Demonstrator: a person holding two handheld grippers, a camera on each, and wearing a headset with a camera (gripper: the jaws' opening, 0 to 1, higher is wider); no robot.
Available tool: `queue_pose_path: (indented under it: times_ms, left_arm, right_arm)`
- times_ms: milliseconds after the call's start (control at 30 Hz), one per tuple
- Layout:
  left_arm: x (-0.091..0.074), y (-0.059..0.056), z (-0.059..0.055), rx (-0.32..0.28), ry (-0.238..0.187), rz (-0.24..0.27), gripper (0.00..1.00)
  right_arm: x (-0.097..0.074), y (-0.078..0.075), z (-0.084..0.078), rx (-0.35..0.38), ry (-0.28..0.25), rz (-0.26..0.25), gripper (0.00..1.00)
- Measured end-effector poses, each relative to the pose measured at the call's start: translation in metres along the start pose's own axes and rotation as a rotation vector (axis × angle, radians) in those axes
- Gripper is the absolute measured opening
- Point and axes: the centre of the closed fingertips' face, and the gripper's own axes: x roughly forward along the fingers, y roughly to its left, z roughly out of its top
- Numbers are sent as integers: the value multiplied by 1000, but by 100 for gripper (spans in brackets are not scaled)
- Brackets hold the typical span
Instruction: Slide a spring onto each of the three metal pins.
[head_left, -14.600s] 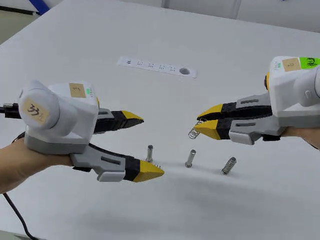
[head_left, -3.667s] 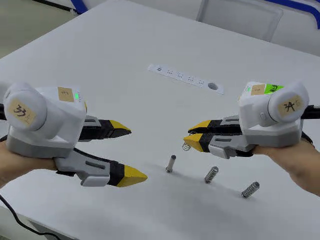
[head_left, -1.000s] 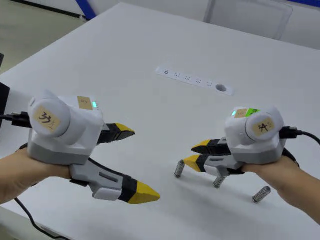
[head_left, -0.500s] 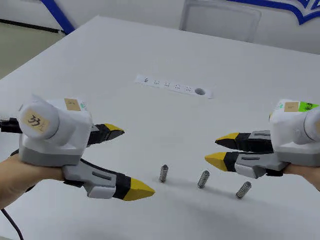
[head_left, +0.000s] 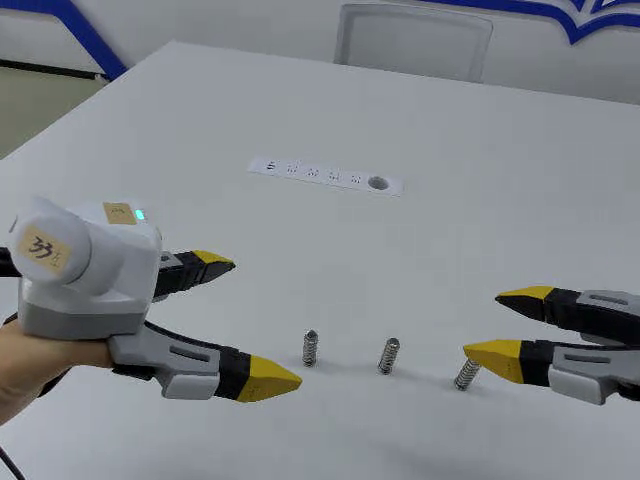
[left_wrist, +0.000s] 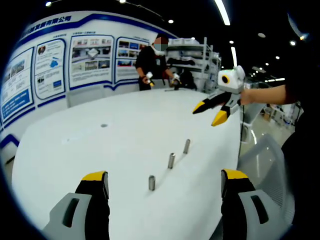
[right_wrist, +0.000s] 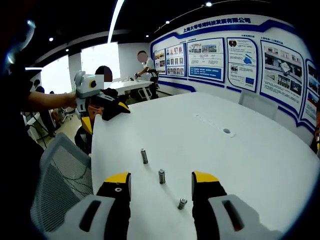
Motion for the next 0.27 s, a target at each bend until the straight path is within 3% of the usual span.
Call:
queue_pose_path:
  times_ms: [133, 267]
  left_arm:
    - [0, -1, 3, 0, -11, -2, 95]
    - [0, -2, -1, 7, 10, -9, 96]
  right_arm:
    - [-10, -1, -3, 36, -29, -9, 52]
    - [-20, 0, -2, 54, -58, -7, 57]
